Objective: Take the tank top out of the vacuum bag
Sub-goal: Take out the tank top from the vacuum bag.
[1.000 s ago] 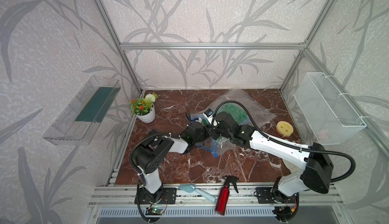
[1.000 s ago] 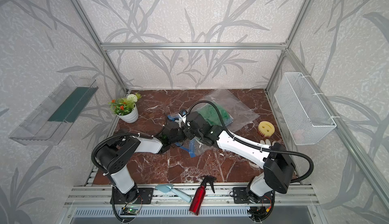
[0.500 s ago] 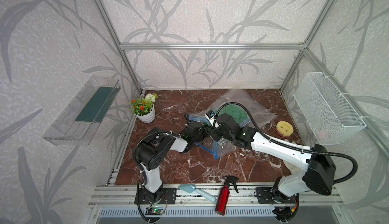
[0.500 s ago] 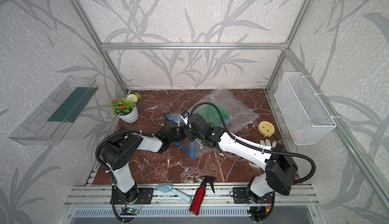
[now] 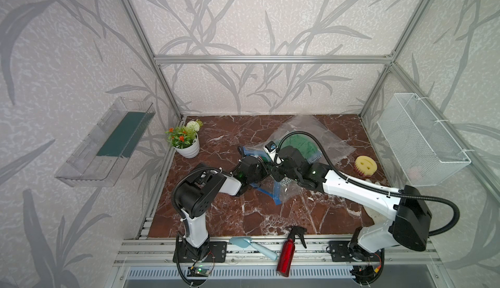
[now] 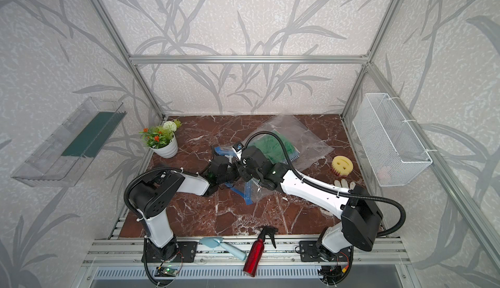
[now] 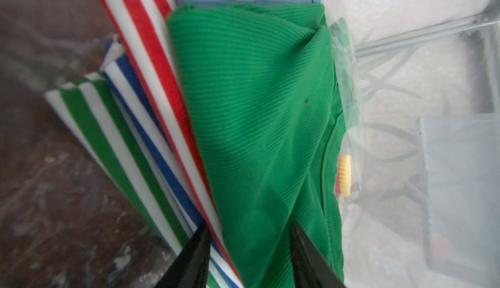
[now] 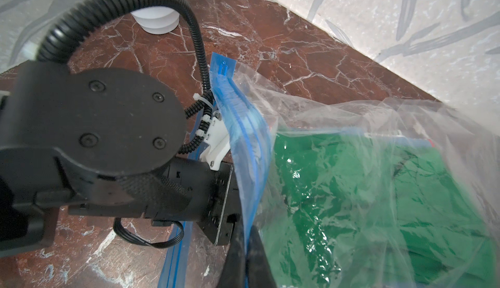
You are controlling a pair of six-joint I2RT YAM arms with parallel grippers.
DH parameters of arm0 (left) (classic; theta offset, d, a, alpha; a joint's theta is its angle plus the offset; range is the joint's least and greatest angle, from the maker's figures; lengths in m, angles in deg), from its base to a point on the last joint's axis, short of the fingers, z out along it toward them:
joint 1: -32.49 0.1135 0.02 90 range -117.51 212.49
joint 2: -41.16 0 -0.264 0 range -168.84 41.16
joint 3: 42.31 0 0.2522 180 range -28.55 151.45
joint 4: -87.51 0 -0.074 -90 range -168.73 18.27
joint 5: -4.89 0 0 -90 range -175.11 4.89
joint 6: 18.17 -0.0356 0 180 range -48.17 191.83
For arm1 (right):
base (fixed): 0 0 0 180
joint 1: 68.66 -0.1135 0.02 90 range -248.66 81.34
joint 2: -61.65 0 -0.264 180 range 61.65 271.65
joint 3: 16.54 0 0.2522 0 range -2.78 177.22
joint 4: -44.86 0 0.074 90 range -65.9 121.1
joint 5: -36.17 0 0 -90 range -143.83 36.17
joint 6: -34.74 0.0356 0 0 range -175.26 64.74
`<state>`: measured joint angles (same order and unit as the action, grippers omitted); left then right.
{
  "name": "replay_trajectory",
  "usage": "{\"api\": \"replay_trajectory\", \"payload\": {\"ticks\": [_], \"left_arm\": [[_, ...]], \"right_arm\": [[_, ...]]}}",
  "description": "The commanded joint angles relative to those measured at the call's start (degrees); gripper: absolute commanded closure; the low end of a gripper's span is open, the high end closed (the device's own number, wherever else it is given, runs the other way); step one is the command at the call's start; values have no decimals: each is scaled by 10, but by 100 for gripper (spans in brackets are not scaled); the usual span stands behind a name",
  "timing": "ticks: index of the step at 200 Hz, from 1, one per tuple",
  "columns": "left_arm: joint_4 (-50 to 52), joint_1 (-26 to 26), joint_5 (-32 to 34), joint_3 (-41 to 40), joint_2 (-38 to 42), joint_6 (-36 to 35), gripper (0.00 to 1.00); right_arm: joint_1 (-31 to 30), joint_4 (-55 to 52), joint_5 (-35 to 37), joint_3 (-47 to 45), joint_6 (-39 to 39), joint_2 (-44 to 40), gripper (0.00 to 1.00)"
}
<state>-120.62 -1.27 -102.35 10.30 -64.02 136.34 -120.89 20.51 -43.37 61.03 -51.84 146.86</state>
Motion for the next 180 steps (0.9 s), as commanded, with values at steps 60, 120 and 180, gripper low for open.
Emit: {"api": "replay_trajectory", "payload": {"ticks": [60,120,180], "left_arm": [[48,-4,9,0,54,-11,53],[58,-5,12,18,29,-5,53],[50,-5,6,20,31,-1,55]], "right_arm": [[-3,2,9,4,-2,-13,100],[-3,-1,8,5,-2,-14,100],[-3,2,9,3,-2,-16,100]]}}
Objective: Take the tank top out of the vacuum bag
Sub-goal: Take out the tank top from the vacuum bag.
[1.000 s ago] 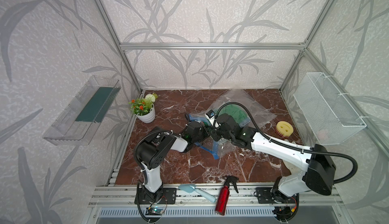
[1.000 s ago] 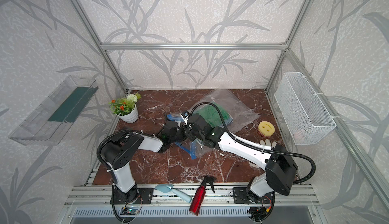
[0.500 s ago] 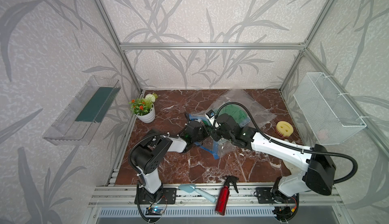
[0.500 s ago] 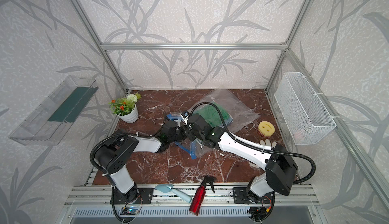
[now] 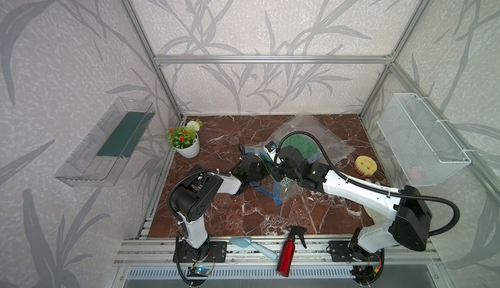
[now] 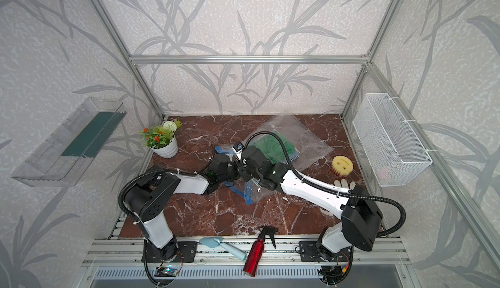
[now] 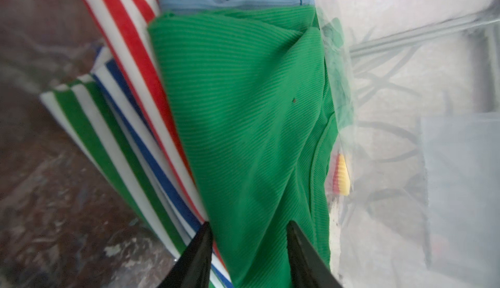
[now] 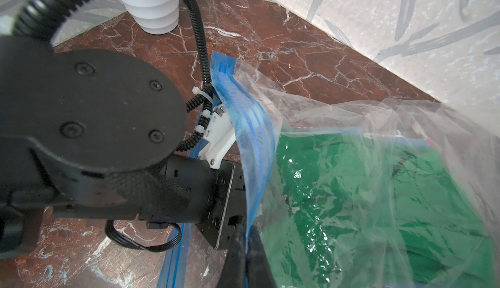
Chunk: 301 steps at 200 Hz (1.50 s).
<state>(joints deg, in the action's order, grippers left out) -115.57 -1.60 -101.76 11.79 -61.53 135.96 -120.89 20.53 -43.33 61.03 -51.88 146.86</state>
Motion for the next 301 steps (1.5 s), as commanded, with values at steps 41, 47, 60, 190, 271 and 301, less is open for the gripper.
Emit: {"api": "replay_trajectory", "payload": {"ticks": [41,47,60,190,271,301], "left_arm": [[17,-3,0,6,20,-1,55],[20,-2,0,6,22,-1,55],[26,-3,1,5,28,-2,56],[36,-3,-4,45,-14,8,56],[47,-6,-17,69,-40,8,76],[42,-8,-17,69,-24,2,100]], "right_arm": [[-3,3,7,5,-3,-12,100],[-3,4,7,5,-3,-12,100],[-3,5,6,4,-4,-12,100],[-3,6,9,4,-11,-14,100],[-2,9,7,4,-10,-13,100],[10,2,-1,12,7,-12,100]]}}
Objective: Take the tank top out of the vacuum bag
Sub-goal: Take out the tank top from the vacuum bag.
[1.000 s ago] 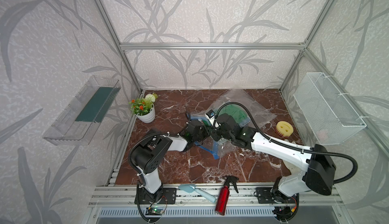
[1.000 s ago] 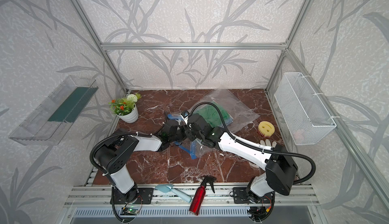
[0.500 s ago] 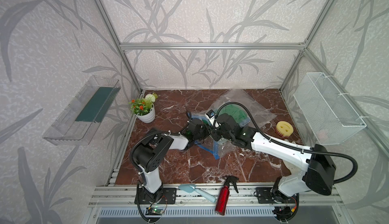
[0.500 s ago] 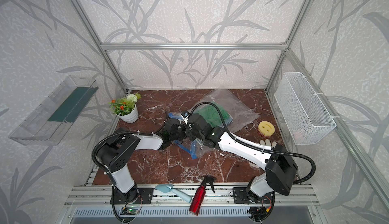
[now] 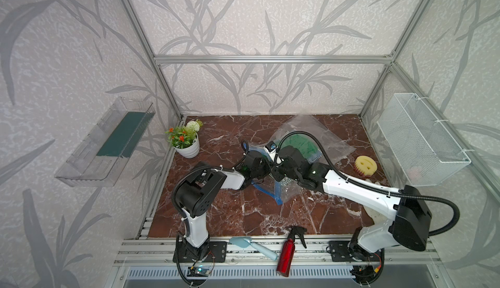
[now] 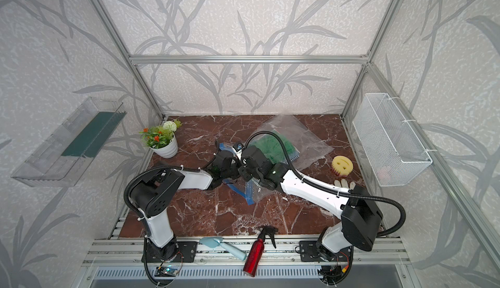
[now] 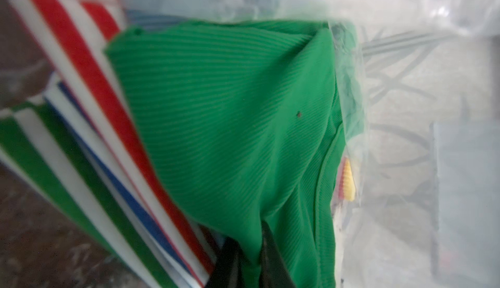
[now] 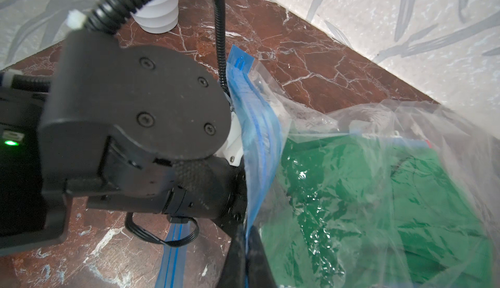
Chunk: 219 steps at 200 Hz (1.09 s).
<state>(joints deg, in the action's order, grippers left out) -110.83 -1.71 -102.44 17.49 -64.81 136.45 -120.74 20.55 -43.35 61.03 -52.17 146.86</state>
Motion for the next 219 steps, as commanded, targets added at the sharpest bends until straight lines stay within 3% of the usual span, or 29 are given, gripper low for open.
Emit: {"api": "replay_trajectory", "payload": {"ticks": [1,128,184,219], "left_arm": [[-4,-7,-10,11,11,-3,100],[85,-23,17,-26,145,48,100],[279,-21,92,-33,274,-4,100],[299,-17,127,-80,316,-7,100]], "right_arm": [[9,1,-1,12,9,-12,100],[46,-21,-15,69,2,31,100],[77,0,-27,13,10,7,100],[78,-8,-47,4,1,8,100]]}}
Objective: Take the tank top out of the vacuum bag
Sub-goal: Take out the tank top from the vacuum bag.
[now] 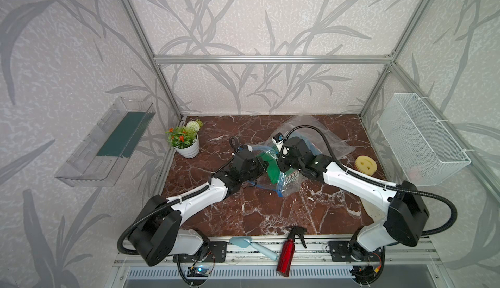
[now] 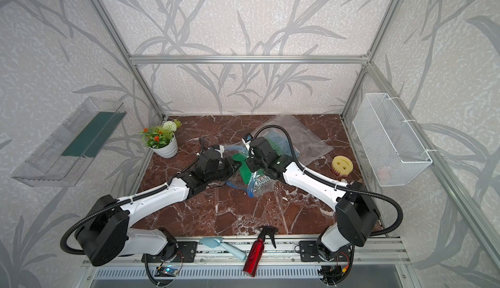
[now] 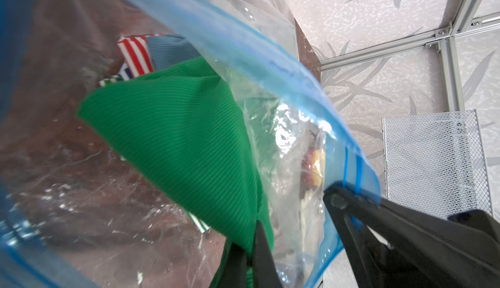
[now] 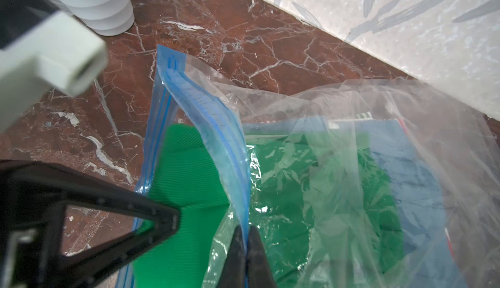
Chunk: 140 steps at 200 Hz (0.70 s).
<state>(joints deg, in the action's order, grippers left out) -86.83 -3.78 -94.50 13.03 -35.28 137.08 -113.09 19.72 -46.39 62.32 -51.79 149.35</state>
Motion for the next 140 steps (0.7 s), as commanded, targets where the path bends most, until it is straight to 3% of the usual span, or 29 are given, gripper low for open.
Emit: {"api": "replay_trajectory", "payload": {"ticks": [1,61,93,140], "left_arm": [[59,4,48,-36,22,-14,100],[26,6,43,-77,8,-7,100],[-10,5,40,-105,5,6,72],[-35,5,26,-113,-14,30,46]], "right_arm": [[1,0,-17,-10,-3,-17,100],[1,10,-28,-29,10,-15,100],[1,15,-31,-35,14,-18,100],[1,11,-32,-31,12,-19,100]]}}
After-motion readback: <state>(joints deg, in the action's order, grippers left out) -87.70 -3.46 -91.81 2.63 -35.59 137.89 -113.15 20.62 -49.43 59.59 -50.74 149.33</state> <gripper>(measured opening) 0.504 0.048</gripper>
